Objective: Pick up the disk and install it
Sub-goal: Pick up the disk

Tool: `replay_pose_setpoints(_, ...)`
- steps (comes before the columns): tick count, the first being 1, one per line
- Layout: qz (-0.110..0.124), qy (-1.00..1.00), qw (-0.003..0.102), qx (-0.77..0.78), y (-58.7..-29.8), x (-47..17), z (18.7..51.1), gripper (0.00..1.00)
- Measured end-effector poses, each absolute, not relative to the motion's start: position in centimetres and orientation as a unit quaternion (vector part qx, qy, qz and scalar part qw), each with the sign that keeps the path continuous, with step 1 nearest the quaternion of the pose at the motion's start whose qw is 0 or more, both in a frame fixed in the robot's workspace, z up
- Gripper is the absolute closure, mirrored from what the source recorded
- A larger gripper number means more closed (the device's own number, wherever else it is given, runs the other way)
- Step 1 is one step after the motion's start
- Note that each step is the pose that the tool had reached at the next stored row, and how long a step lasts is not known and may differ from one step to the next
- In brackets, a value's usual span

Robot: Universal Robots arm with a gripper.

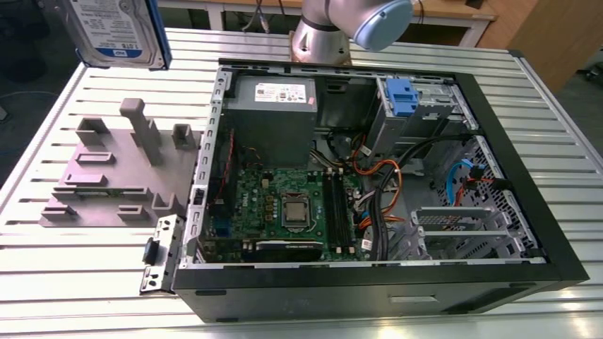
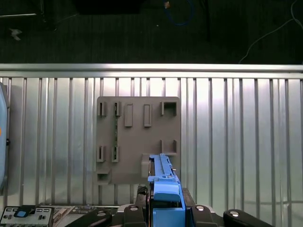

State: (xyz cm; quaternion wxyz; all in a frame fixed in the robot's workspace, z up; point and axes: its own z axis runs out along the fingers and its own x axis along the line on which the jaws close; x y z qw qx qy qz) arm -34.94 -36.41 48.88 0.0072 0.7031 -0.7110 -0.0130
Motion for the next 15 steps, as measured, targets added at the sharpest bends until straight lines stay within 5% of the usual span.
replay_pose_setpoints(15, -0.013, -0.711, 0.007, 0.703, -38.0, -32.7, 48.9, 0.64)
